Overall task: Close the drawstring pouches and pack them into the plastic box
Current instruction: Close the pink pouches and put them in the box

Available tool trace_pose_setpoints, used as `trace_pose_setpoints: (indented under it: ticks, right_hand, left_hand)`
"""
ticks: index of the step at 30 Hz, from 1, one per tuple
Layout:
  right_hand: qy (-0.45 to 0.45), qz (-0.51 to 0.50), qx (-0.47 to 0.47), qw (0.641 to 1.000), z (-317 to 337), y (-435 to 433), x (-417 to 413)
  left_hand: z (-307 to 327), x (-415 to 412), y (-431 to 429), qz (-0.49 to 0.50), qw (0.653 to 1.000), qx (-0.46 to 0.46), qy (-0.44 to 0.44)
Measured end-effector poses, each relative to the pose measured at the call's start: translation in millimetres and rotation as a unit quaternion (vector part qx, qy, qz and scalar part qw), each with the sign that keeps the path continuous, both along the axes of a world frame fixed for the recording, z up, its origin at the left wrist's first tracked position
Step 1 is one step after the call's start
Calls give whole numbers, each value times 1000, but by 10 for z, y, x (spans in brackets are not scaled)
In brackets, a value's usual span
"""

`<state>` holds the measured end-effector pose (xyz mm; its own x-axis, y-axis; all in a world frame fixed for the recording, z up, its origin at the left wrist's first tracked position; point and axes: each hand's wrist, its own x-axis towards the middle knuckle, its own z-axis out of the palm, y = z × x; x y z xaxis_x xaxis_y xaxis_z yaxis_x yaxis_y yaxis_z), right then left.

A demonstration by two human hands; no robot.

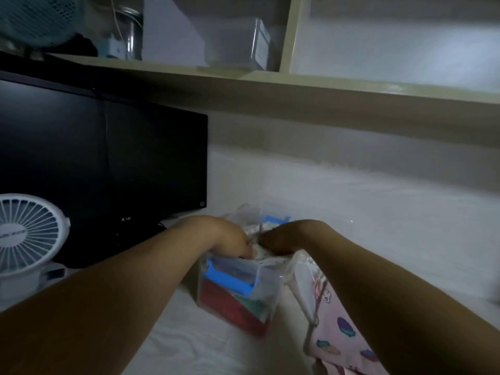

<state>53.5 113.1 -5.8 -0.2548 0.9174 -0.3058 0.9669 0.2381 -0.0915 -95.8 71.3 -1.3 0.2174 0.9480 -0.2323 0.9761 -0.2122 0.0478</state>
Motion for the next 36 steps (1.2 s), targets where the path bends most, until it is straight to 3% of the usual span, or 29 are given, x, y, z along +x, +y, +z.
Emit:
trace_pose_setpoints:
  ticks: [3,6,10,14,19,26,29,33,36]
  right_hand:
    - [-7,-8,-8,1000,-15,4,-59]
    - [35,28,78,996,44,-20,10]
    - [195,37,256,946,188,-120,342]
    - [246,1,318,916,183,-394,898]
    - [241,-78,329,910,-130,-665,1601]
    - [235,-235,290,897,-830,-780,2506]
    - [210,-287,246,902,-1007,-707,2626]
    - [231,-325,258,880,-1227,-658,2647]
    - [205,-323,270,884,-1294,-666,2694]
  left_hand:
    - [9,6,75,3,999,-22,29]
    - [32,-3,31,-28,998,49,23]
    - [122,90,-43,-52,988,139,-51]
    - [174,465,-91,-77,971,190,-120]
    - [54,984,-192,-124,943,269,-153]
    - [-454,1637,-99,-175,945,271,-56]
    - [-609,1798,-44,-141,961,232,-53]
    - [-963,1838,89,-27,983,126,-134]
    - [-1225,1863,138,3,976,136,-169]
